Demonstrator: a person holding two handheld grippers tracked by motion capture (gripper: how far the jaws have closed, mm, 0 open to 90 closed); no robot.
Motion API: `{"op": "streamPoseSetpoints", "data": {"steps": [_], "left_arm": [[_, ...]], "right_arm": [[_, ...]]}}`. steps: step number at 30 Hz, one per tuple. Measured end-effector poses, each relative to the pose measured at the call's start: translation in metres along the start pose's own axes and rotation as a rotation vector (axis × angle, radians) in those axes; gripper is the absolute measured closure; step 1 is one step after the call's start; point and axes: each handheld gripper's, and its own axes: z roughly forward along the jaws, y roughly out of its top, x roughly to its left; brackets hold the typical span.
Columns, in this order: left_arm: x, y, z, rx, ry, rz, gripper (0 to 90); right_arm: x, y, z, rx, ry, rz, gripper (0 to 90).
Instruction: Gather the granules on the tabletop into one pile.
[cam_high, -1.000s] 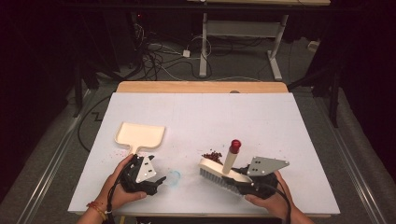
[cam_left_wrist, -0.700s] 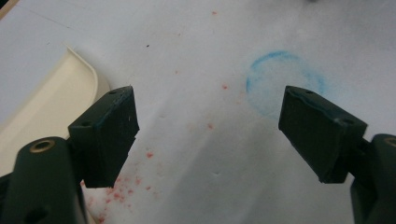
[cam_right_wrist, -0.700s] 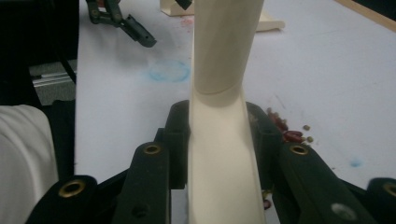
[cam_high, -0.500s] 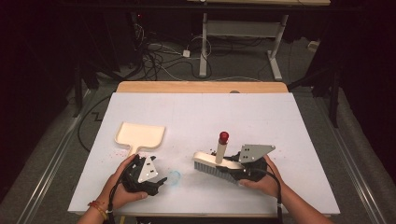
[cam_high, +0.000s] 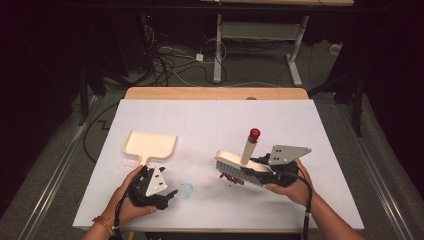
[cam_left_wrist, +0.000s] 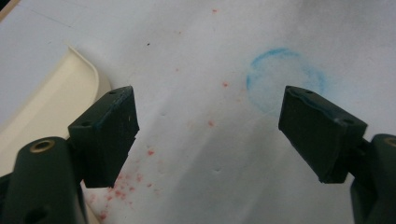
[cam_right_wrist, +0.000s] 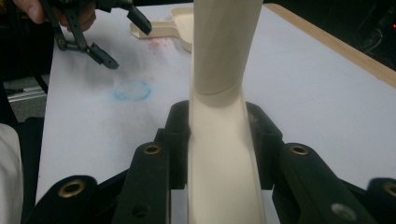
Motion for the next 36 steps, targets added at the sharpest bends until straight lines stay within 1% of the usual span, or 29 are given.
{"op": "streamPoseSetpoints", "data": {"steps": [3, 4, 5, 8, 10, 11, 14, 18, 19, 20, 21, 22, 24, 25, 26, 28, 29, 30, 31, 33, 34, 36], "left_arm": [[0.002, -0.001, -0.001, -0.002, 0.007, -0.004, 19.1], [0.002, -0.001, -0.002, 0.000, 0.012, 0.001, 19.1], [0.003, -0.001, -0.002, -0.003, 0.015, -0.003, 19.1], [0.003, -0.001, -0.003, -0.006, 0.018, -0.009, 19.1], [0.003, -0.001, -0.002, -0.002, 0.020, -0.008, 19.1], [0.003, -0.001, -0.002, -0.003, 0.020, -0.005, 19.1], [0.003, 0.000, -0.003, -0.003, 0.024, -0.006, 19.1], [0.005, 0.000, -0.004, -0.005, 0.031, -0.003, 19.1], [0.005, 0.000, -0.004, -0.006, 0.030, -0.006, 19.1], [0.005, 0.001, -0.003, -0.008, 0.032, -0.005, 19.1], [0.005, 0.001, -0.003, -0.008, 0.033, -0.005, 19.1], [0.005, 0.001, -0.003, -0.008, 0.033, -0.005, 19.1], [0.006, 0.002, -0.003, -0.007, 0.034, -0.002, 19.1], [0.006, 0.002, -0.003, -0.008, 0.034, -0.003, 19.1], [0.006, 0.002, -0.003, -0.010, 0.034, -0.005, 19.1], [0.006, 0.002, -0.002, -0.009, 0.033, -0.005, 19.1], [0.006, 0.002, -0.002, -0.009, 0.032, -0.004, 19.1], [0.005, 0.003, -0.002, -0.010, 0.031, -0.003, 19.1], [0.005, 0.003, -0.002, -0.009, 0.029, -0.002, 19.1], [0.006, 0.003, 0.000, -0.004, 0.024, -0.001, 19.1], [0.006, 0.004, 0.001, 0.003, 0.023, 0.005, 19.1], [0.006, 0.004, 0.002, 0.006, 0.020, 0.008, 19.1]], "right_arm": [[0.000, -0.004, -0.013, 0.032, -0.037, -0.011, 67.4], [-0.001, -0.006, -0.018, 0.039, -0.048, -0.011, 67.4], [-0.001, -0.008, -0.023, 0.042, -0.053, -0.005, 67.4], [-0.002, -0.013, -0.039, 0.054, -0.080, -0.012, 67.4], [-0.002, -0.017, -0.052, 0.056, -0.102, -0.004, 67.4], [-0.002, -0.019, -0.058, 0.057, -0.106, 0.006, 67.4], [-0.001, -0.026, -0.076, 0.084, -0.116, 0.016, 67.4], [0.002, -0.037, -0.093, 0.107, -0.085, 0.037, 67.4], [0.002, -0.039, -0.096, 0.112, -0.070, 0.039, 67.4], [0.003, -0.041, -0.099, 0.119, -0.060, 0.047, 67.4], [0.004, -0.041, -0.102, 0.127, -0.054, 0.041, 67.4], [0.005, -0.042, -0.104, 0.133, -0.048, 0.047, 67.4], [0.005, -0.044, -0.107, 0.145, -0.020, 0.063, 67.4], [0.005, -0.045, -0.108, 0.144, -0.012, 0.066, 67.4], [0.003, -0.045, -0.109, 0.145, -0.004, 0.079, 67.4], [-0.003, -0.047, -0.109, 0.172, 0.030, 0.100, 67.4], [-0.006, -0.048, -0.108, 0.191, 0.035, 0.110, 67.4], [-0.010, -0.050, -0.107, 0.212, 0.040, 0.134, 67.3], [-0.015, -0.052, -0.104, 0.235, 0.047, 0.142, 67.2], [-0.026, -0.056, -0.101, 0.251, 0.047, 0.168, 67.2], [-0.032, -0.057, -0.100, 0.265, 0.040, 0.179, 66.8], [-0.044, -0.060, -0.096, 0.273, 0.026, 0.179, 65.3]]}}
